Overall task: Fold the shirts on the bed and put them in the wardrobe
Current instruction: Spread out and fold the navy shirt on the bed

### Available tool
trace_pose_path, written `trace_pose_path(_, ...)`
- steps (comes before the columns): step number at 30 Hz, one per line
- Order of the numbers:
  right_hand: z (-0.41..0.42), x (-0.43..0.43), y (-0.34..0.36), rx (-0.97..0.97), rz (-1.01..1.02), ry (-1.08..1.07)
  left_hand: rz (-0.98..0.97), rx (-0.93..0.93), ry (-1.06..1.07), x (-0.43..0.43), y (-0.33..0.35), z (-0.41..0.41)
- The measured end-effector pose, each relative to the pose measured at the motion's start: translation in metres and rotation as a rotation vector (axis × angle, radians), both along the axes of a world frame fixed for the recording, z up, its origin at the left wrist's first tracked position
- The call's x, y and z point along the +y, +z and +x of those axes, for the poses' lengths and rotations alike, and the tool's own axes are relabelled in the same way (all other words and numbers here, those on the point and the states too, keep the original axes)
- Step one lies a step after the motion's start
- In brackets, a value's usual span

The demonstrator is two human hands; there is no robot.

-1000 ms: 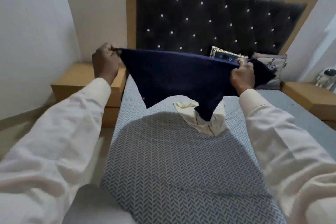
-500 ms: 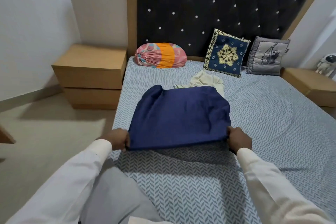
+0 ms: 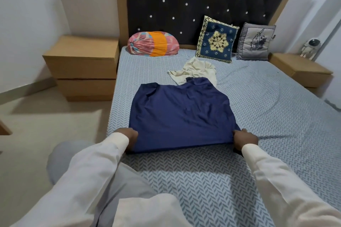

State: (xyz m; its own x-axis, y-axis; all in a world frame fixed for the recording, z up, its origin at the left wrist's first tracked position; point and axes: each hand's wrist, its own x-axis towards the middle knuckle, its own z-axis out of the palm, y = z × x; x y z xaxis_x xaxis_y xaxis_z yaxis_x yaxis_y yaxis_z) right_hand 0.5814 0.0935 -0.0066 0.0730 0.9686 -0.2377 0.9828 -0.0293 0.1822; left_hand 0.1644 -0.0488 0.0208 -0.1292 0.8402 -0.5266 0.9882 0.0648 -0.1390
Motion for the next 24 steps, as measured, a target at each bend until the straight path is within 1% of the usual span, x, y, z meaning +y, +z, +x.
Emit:
trace_pose_path(3, 0.006, -0.013, -0.003, -0.053, -0.005, -0.048, -0.025, 0.006, -0.02, -0.009, 0.009, 0.009)
trace_pose_path(5, 0.006, -0.019, -0.003, -0.07, -0.015, -0.082, -0.109, 0.009, -0.052, -0.015, 0.003, 0.014)
trace_pose_path(8, 0.012, -0.019, -0.016, -0.04, -0.01, -0.138, -0.254, 0.028, -0.055, -0.019, -0.008, 0.016)
trace_pose_path(10, 0.017, -0.021, -0.029, 0.013, -0.01, -0.193, -0.328, -0.014, -0.078, -0.018, -0.011, 0.015)
trace_pose_path(11, 0.015, -0.027, -0.029, 0.044, -0.037, -0.198, -0.371, -0.061, -0.052, -0.017, -0.012, 0.015)
trace_pose_path(12, 0.015, -0.033, -0.03, 0.069, -0.047, -0.162, -0.421, -0.102, -0.026, -0.015, -0.013, 0.017)
trace_pose_path(13, 0.011, -0.038, -0.027, 0.075, -0.1, -0.129, -0.447, -0.135, -0.003, -0.012, -0.017, 0.017)
trace_pose_path(14, 0.008, -0.044, -0.021, 0.126, -0.163, -0.131, -0.437, -0.17, 0.03, -0.008, -0.021, 0.016)
trace_pose_path(15, 0.007, -0.047, -0.017, 0.224, -0.237, -0.178, -0.389, -0.22, 0.069, -0.004, -0.024, 0.016)
trace_pose_path(16, 0.01, -0.045, -0.019, 0.423, -0.267, -0.236, -0.31, -0.299, 0.102, 0.003, -0.028, 0.015)
trace_pose_path(17, 0.016, -0.042, -0.02, 0.647, -0.234, -0.323, -0.21, -0.384, 0.127, 0.011, -0.032, 0.015)
trace_pose_path(18, 0.026, -0.036, -0.026, 0.816, -0.106, -0.412, -0.099, -0.444, 0.133, 0.019, -0.033, 0.013)
trace_pose_path(19, 0.036, -0.033, -0.032, 0.911, 0.036, -0.522, 0.001, -0.454, 0.116, 0.027, -0.032, 0.013)
trace_pose_path(20, 0.044, -0.032, -0.034, 0.931, 0.163, -0.609, 0.075, -0.436, 0.089, 0.035, -0.033, 0.014)
trace_pose_path(21, 0.048, -0.035, -0.034, 0.864, 0.243, -0.687, 0.106, -0.415, 0.075, 0.04, -0.035, 0.015)
trace_pose_path(22, 0.055, -0.037, -0.042, 0.748, 0.267, -0.745, 0.105, -0.406, 0.067, 0.046, -0.038, 0.02)
trace_pose_path(24, 0.055, -0.042, -0.055, 0.567, 0.209, -0.799, 0.059, -0.399, 0.051, 0.055, -0.043, 0.035)
